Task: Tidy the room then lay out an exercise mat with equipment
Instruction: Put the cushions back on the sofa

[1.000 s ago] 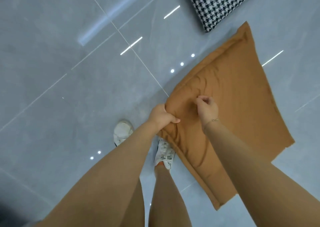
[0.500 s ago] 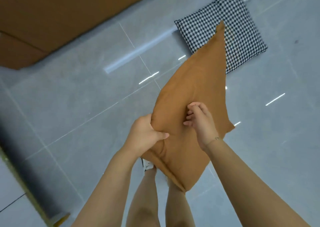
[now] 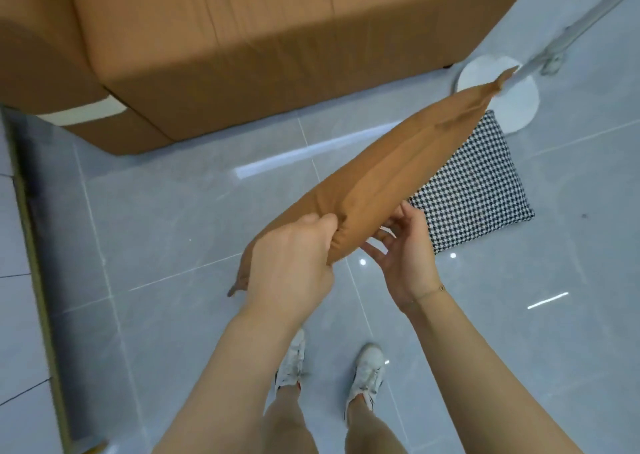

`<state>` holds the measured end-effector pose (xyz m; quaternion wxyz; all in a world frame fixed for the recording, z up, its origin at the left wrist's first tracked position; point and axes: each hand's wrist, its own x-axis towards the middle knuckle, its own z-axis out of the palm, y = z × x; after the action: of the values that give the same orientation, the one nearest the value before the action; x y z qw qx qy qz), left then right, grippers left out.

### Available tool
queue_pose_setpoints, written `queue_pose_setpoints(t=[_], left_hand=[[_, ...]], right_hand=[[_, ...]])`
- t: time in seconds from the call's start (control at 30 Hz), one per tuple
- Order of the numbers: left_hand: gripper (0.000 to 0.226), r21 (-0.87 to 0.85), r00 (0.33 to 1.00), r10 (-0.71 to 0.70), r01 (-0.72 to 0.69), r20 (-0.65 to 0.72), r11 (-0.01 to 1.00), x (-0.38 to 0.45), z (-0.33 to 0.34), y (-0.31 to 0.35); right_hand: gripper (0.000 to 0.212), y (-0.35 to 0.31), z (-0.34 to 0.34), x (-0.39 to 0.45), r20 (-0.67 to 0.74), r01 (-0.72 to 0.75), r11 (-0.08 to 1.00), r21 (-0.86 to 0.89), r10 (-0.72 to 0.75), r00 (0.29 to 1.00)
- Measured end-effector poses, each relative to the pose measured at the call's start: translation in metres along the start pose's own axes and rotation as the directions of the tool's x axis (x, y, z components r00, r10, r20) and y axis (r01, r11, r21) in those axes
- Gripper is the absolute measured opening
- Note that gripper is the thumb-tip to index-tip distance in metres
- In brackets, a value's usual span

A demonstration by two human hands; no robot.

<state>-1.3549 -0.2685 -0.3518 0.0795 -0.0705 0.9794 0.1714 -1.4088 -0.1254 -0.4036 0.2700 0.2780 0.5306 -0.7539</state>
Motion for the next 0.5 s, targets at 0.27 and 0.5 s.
queue_pose_setpoints(t=[0.27, 0.5], left_hand=[[0.044, -0.018, 0.965, 0.032, -0.028, 0.262, 0.999, 0.068, 0.035, 0.063], [0.031, 0.05, 0.911, -0.075, 0.059, 0.405, 0.997, 0.161, 0.095, 0.14]], right_hand=[[0.061, -0.02, -0.056, 0.063, -0.254, 0.173, 0.979, -0.112, -0.196, 0.947], [0.063, -0.101, -0.157, 0.151, -0.017, -0.097, 0.939, -0.331, 0.097, 0.995]])
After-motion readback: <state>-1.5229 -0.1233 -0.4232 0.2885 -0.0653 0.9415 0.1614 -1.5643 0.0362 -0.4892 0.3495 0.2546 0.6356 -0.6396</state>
